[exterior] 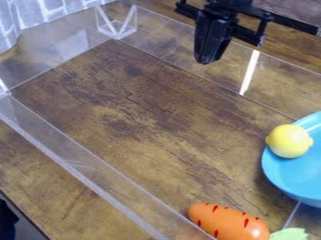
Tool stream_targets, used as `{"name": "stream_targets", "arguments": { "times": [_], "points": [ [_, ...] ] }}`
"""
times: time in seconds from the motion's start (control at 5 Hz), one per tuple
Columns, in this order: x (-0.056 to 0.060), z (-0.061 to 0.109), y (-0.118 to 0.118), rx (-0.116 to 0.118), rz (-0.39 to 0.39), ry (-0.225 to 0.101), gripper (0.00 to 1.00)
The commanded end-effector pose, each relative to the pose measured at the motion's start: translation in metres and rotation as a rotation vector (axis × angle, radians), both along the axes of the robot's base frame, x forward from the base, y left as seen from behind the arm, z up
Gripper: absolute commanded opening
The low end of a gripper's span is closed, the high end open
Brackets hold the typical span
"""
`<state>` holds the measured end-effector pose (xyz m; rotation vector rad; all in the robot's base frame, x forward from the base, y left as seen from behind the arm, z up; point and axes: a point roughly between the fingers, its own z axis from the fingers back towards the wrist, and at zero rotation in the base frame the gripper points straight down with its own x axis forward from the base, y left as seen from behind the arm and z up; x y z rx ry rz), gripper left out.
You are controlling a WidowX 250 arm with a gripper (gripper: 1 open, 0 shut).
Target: Put the purple eggplant on the blue tray
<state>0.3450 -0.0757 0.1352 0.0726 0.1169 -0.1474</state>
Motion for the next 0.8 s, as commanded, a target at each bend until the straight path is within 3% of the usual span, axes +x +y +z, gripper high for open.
{"name": "stream_targets", "arguments": {
  "times": [0.0, 0.6],
  "points": [
    [0.0057, 0.017, 0.0092, -0.005, 0.033, -0.063, 0.0],
    [0.0054, 0.0166, 0.0143, 0.006, 0.072, -0.068, 0.0]
  ]
}}
